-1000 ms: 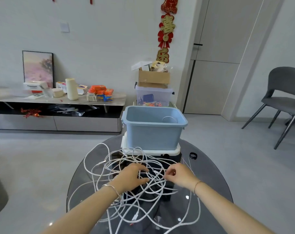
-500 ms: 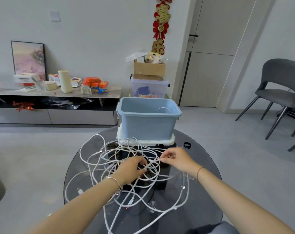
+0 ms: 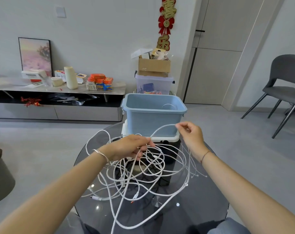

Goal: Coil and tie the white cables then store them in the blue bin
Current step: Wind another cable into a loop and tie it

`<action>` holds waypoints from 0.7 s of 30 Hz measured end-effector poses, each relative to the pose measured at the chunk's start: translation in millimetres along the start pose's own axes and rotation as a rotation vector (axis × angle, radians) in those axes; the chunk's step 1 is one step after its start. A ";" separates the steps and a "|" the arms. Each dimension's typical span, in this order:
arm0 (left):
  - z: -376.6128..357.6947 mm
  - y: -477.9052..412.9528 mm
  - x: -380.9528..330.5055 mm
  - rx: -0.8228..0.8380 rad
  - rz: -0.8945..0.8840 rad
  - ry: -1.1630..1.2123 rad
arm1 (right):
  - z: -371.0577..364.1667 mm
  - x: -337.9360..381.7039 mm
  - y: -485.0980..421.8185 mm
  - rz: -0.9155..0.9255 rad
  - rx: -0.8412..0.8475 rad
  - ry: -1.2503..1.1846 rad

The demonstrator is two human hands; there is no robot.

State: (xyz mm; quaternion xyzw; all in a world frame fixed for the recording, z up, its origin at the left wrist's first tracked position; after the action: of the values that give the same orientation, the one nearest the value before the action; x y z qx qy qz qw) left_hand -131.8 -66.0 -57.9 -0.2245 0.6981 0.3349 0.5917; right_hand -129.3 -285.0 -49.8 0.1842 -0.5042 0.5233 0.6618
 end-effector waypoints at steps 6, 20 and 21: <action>5.8 10.1 -47.7 -0.042 -0.087 0.259 | -7.1 29.8 -15.9 0.142 0.070 0.266; 42.5 -30.3 -103.2 -0.330 -0.280 0.424 | -82.8 110.3 77.9 0.116 0.886 -0.027; 43.6 -29.8 -99.8 -0.332 -0.273 0.452 | -83.2 112.3 76.5 0.091 0.881 -0.079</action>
State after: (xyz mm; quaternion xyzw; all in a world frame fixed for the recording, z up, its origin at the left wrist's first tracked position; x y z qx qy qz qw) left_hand -61.4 -62.4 30.2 -0.4785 0.7112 0.3033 0.4163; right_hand -163.3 -134.5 -10.1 0.4462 -0.2655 0.7095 0.4765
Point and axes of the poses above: each hand's wrist, its own y-axis away from the middle knuckle, its own z-axis out of the back of the hand, x = y × z, the point moved 5 cm from there along -y, towards the middle knuckle, and after that the axes turned 12 degrees about y, right-handed, at the moved point
